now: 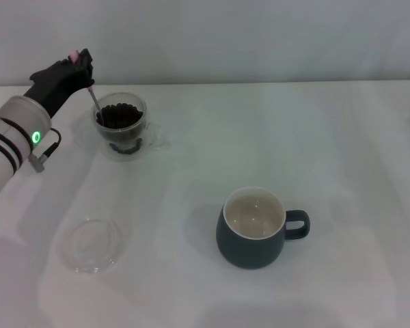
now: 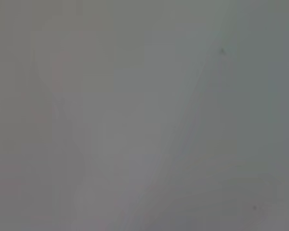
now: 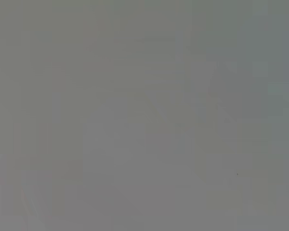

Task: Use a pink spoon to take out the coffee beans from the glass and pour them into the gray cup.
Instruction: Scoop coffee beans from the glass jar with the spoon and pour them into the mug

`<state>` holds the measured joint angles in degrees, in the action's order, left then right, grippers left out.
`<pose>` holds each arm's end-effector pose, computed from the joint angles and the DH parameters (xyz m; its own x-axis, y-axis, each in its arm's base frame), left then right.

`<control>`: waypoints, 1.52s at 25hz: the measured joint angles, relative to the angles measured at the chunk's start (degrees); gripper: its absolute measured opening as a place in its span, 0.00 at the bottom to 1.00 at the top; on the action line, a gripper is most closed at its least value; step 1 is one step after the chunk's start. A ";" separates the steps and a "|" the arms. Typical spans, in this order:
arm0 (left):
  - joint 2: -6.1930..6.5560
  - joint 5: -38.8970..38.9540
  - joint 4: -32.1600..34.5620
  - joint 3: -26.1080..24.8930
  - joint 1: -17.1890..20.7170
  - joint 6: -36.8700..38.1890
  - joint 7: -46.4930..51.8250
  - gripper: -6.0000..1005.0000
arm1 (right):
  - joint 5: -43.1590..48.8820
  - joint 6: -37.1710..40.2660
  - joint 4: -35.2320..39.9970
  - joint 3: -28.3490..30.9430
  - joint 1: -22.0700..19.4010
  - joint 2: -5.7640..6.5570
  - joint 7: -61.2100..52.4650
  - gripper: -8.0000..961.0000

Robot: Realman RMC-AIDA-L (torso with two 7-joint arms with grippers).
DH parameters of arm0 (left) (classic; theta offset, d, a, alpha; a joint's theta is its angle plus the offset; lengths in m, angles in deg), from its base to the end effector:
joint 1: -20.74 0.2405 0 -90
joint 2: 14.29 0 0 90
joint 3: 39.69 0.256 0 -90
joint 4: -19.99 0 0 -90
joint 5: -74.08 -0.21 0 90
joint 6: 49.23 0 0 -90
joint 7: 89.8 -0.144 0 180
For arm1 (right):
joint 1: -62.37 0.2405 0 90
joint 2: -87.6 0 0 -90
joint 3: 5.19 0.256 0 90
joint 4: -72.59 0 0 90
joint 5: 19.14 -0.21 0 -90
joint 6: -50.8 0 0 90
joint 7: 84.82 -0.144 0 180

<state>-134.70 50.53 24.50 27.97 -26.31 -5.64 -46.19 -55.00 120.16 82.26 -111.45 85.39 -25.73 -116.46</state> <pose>-0.2436 0.4406 -0.0379 0.4651 0.2348 0.8536 0.8734 -0.2791 -0.3991 0.3647 0.3370 0.0752 0.4161 0.1995 -0.8872 -0.9068 0.0187 -0.4211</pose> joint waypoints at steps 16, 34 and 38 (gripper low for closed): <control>0.34 8.53 -1.14 0.02 -0.94 -5.69 10.98 0.14 | -0.45 0.87 -0.16 0.53 0.02 -0.31 0.41 0.91; 0.88 14.33 0.62 0.28 -2.57 -12.90 16.36 0.14 | -0.55 -1.74 -0.62 7.14 2.36 -0.12 0.53 0.91; 0.89 14.31 0.63 0.35 -2.60 -13.30 18.29 0.14 | -0.52 -2.26 -0.62 8.49 2.69 -0.10 0.53 0.91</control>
<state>-133.80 64.85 25.13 28.32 -28.91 -18.94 -27.90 -55.52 117.90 81.64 -102.96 88.09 -25.83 -115.93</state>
